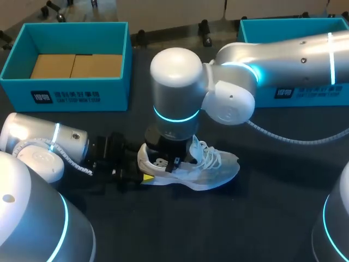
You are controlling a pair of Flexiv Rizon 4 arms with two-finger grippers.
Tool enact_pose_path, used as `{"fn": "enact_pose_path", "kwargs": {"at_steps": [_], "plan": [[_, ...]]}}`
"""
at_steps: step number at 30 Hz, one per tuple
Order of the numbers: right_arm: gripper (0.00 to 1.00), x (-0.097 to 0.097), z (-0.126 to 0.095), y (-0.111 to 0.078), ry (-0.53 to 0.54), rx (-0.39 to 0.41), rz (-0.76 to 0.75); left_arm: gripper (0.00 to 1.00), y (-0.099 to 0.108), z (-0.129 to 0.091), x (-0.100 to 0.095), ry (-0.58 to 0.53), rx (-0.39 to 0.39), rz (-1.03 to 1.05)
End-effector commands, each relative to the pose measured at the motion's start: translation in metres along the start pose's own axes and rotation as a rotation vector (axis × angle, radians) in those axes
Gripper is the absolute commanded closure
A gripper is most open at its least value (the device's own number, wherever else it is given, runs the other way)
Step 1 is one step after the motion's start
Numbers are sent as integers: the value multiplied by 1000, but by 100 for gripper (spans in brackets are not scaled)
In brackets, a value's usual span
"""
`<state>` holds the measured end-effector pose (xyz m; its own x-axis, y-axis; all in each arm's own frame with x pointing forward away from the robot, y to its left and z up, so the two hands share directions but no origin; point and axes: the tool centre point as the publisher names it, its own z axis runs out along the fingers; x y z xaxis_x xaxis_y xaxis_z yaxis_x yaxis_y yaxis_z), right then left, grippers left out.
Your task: Take the shoe out of the shoebox, open the shoe tongue, remove and reinsert the insole, then place the shoe into the shoebox
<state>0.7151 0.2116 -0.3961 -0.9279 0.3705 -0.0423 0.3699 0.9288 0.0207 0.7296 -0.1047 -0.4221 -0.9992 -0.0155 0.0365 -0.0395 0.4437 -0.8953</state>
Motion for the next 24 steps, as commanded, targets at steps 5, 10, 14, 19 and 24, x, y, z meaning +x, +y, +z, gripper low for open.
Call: {"fn": "enact_pose_path", "kwargs": {"at_steps": [5, 10, 14, 19, 24], "plan": [[100, -2, -20, -14, -27, -32, 8, 100, 1, 0, -2, 1, -5, -2], [100, -6, -24, -20, -35, -43, 12, 100, 1, 0, -2, 1, -5, -2], [100, -7, -29, -24, -49, -58, 19, 100, 1, 0, -2, 1, -5, -2], [100, -10, -36, -23, -65, -83, 16, 100, 1, 0, -2, 1, -5, -2], [100, -15, -42, -17, -79, -109, 5, 100, 1, 0, -2, 1, -5, -2]]}}
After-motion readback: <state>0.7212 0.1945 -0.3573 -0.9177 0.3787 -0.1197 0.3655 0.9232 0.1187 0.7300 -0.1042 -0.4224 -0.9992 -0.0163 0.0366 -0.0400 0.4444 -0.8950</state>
